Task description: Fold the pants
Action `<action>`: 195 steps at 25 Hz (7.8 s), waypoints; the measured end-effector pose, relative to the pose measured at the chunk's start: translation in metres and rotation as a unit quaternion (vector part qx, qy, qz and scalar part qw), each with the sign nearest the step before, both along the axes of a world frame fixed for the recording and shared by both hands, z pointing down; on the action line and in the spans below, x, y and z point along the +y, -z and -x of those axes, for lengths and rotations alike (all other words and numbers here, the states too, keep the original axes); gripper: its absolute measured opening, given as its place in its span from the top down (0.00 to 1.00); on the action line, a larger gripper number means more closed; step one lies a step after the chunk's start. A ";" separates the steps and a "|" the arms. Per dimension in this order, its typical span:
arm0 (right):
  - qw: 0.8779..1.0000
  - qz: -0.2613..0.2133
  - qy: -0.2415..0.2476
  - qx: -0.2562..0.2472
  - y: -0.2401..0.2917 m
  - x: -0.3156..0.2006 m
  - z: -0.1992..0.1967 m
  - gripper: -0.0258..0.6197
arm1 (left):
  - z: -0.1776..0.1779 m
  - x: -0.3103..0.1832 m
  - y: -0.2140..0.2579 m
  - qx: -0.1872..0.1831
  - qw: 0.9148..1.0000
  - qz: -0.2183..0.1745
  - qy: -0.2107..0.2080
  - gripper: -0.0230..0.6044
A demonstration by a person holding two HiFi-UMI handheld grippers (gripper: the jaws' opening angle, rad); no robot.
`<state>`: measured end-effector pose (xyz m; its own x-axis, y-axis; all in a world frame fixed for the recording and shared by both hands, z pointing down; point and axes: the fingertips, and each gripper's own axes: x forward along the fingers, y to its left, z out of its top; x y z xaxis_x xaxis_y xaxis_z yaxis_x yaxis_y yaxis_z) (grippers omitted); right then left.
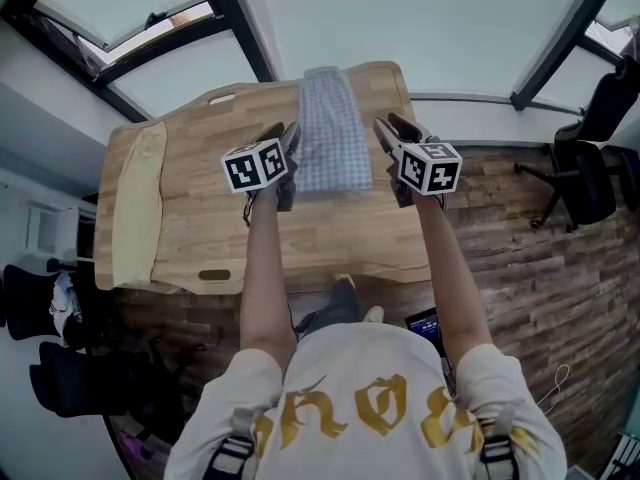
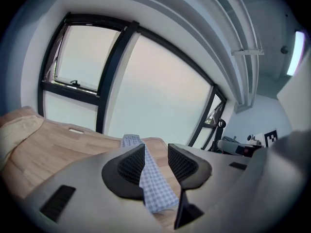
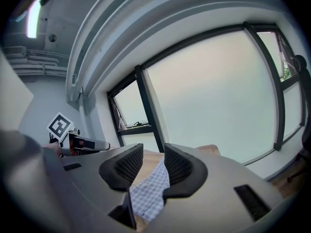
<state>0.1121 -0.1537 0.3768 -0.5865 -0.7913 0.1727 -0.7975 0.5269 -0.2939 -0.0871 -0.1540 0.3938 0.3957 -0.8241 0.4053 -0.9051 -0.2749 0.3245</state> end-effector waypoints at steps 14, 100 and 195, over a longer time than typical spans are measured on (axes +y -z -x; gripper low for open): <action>1.000 0.014 -0.008 0.012 -0.023 0.077 -0.003 0.72 | 0.004 0.087 -0.040 0.039 0.999 0.034 0.012 0.69; 0.814 0.129 0.400 0.402 -0.260 0.101 0.061 0.86 | -0.022 0.117 -0.254 -0.291 0.768 0.333 -0.463 0.90; 0.815 0.023 0.442 0.374 -0.094 0.116 0.059 0.86 | -0.066 0.128 -0.097 -0.301 0.738 0.285 -0.532 0.86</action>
<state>0.0533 -0.0380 0.4704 -0.6411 -0.0984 0.7612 -0.0775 0.9950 0.0634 -0.0216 -0.0258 0.4912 0.3022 0.1949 0.9331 -0.3033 -0.9083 0.2879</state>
